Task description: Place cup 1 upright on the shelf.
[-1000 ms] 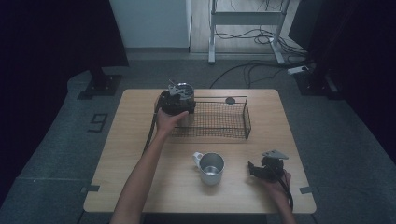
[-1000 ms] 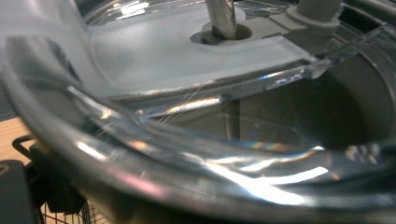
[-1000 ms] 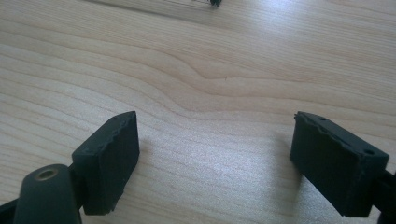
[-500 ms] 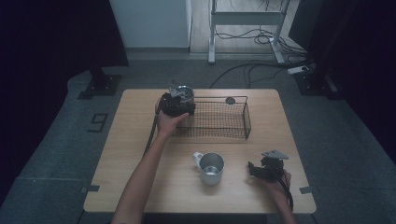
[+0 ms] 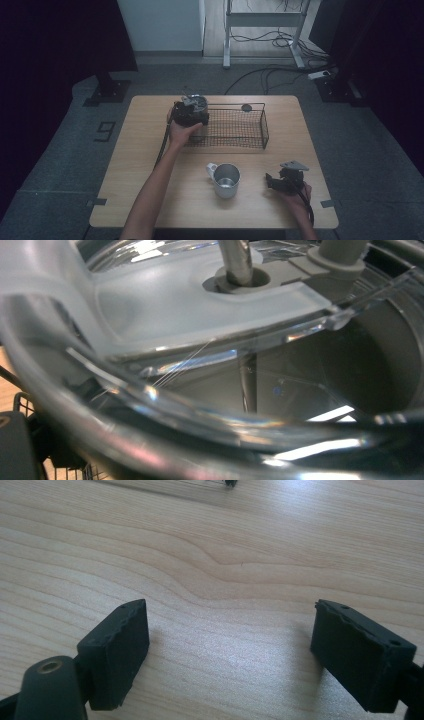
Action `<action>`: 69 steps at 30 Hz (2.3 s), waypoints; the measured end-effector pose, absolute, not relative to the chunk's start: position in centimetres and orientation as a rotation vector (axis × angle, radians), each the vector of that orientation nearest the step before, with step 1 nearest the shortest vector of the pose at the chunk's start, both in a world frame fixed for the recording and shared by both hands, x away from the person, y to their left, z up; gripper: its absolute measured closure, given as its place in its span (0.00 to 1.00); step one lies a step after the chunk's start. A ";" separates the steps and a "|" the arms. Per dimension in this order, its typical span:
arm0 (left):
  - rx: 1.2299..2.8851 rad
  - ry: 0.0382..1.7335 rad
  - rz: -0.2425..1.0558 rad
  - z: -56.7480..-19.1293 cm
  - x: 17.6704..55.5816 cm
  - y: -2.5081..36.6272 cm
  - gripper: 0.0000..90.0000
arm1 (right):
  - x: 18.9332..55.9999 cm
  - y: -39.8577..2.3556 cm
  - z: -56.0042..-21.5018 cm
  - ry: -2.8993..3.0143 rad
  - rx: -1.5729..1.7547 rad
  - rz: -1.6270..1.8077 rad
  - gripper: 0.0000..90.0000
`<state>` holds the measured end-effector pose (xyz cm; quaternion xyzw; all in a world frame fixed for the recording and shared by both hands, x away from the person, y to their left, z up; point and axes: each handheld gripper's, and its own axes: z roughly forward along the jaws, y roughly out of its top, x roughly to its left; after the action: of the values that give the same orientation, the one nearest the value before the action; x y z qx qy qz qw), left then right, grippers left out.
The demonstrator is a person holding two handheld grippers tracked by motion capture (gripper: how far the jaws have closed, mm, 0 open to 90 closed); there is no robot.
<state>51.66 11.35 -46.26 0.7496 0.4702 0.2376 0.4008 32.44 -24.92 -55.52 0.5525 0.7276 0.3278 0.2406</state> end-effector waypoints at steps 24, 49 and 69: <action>1.908 1.204 0.604 -46.9 51.6 11.1 0.04 | 32.4 -24.9 -55.5 1.990 1.512 0.896 0.17; 1.873 1.185 0.686 -46.1 49.6 11.5 0.00 | 32.4 -24.9 -55.5 1.989 1.512 0.896 0.17; 1.812 1.174 0.723 -45.2 46.5 14.0 0.00 | 32.4 -24.9 -55.5 1.978 1.522 0.887 0.17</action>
<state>46.50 14.02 -45.16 0.7227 0.4681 0.2884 0.4188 32.38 -24.93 -55.52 0.5571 0.7243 0.3247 0.2441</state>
